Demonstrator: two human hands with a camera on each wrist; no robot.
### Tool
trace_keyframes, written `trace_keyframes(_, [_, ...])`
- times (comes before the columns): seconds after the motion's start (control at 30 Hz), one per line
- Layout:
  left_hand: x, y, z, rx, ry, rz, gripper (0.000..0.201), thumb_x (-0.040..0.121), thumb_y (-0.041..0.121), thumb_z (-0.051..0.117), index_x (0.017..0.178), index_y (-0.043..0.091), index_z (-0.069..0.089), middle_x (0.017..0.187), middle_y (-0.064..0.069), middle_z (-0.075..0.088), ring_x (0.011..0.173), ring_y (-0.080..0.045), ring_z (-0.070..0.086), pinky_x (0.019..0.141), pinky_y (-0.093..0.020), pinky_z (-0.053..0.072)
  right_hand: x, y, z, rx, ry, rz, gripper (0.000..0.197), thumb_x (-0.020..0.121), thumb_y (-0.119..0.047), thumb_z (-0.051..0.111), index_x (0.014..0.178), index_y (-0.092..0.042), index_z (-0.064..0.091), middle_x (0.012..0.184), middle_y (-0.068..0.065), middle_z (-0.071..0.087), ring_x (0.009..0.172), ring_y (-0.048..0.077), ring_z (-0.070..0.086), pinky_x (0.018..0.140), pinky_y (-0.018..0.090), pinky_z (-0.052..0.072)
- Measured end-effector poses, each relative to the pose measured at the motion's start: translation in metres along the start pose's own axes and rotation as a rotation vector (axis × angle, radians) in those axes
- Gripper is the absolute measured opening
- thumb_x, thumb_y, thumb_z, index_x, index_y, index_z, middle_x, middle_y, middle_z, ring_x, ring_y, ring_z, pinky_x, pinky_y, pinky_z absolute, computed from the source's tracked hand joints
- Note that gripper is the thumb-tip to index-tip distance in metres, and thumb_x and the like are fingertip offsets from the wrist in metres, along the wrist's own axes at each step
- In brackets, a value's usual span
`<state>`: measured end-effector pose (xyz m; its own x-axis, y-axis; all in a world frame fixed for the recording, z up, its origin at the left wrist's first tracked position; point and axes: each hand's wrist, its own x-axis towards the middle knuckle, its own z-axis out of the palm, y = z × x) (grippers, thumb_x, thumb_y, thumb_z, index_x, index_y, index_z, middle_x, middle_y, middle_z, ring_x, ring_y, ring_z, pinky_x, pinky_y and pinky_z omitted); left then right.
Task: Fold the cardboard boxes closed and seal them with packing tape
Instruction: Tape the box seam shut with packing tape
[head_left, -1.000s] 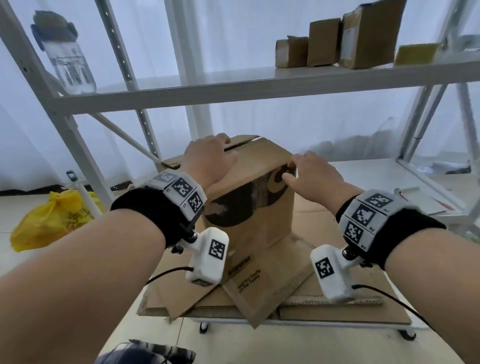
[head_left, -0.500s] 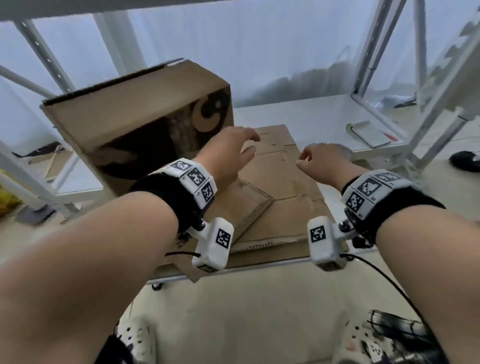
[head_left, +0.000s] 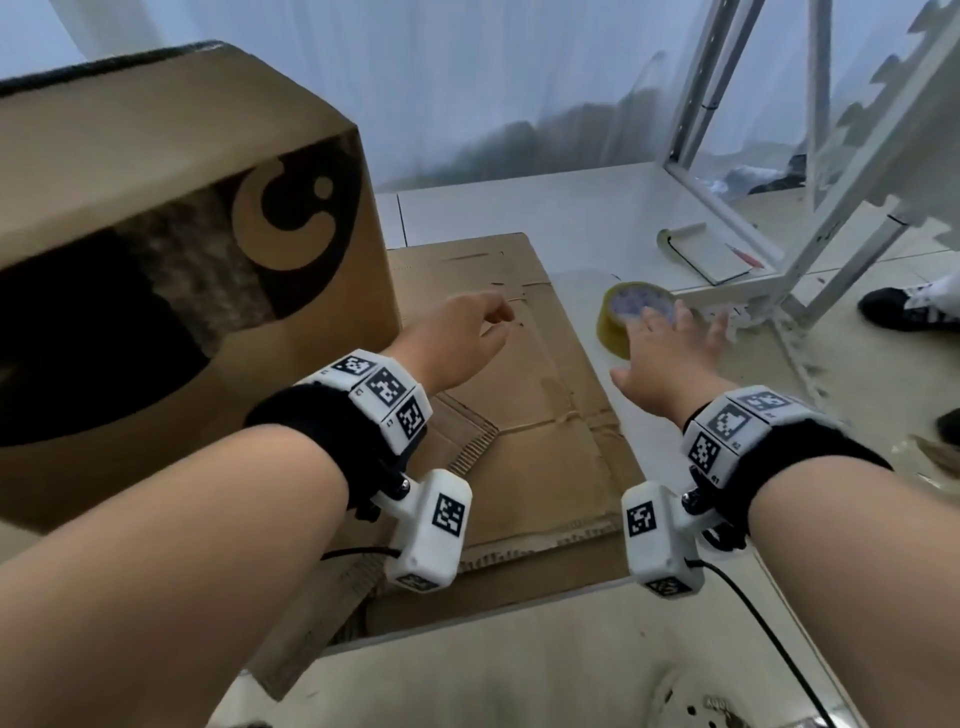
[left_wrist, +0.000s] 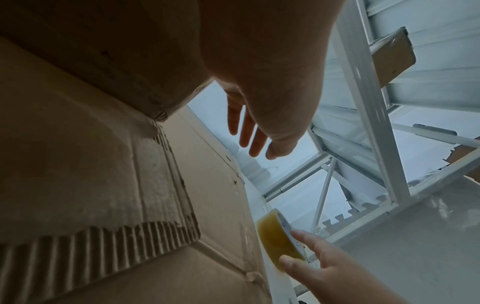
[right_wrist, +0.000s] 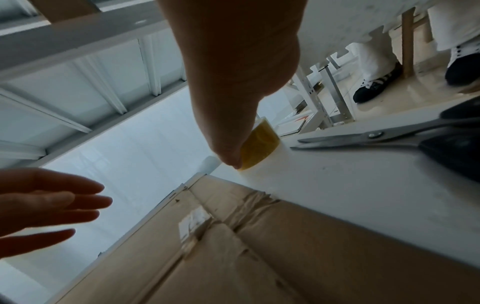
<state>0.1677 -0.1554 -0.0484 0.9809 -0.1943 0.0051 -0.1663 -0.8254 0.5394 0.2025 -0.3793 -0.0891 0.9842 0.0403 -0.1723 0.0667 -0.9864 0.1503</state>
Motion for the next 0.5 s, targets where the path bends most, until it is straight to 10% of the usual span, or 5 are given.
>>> trace_keyframes(0.23, [0.007,-0.014,0.009,-0.136,0.053,-0.044,0.024,0.097,0.025,0.049,0.118,0.021,0.060,0.106,0.007,0.061,0.097,-0.008,0.055,0.086,-0.023,0.044,0.023,-0.018,0.001,0.046,0.193,0.014,0.033,0.096,-0.025,0.048,0.127,-0.015,0.049,0.130,0.009,0.055,0.129,0.027,0.041,0.112,0.047,0.017])
trace_keyframes(0.5, [-0.012,-0.019,-0.004,-0.143,0.050,-0.090,0.025,0.097,0.023,0.050,0.121,0.022,0.058,0.105,0.010,0.057,0.098,-0.007,0.054,0.084,-0.020,0.042,0.002,-0.036,-0.028,0.425,0.496,-0.032,0.025,0.096,-0.029,0.053,0.118,-0.020,0.060,0.110,0.006,0.066,0.110,0.026,0.054,0.099,0.037,0.023])
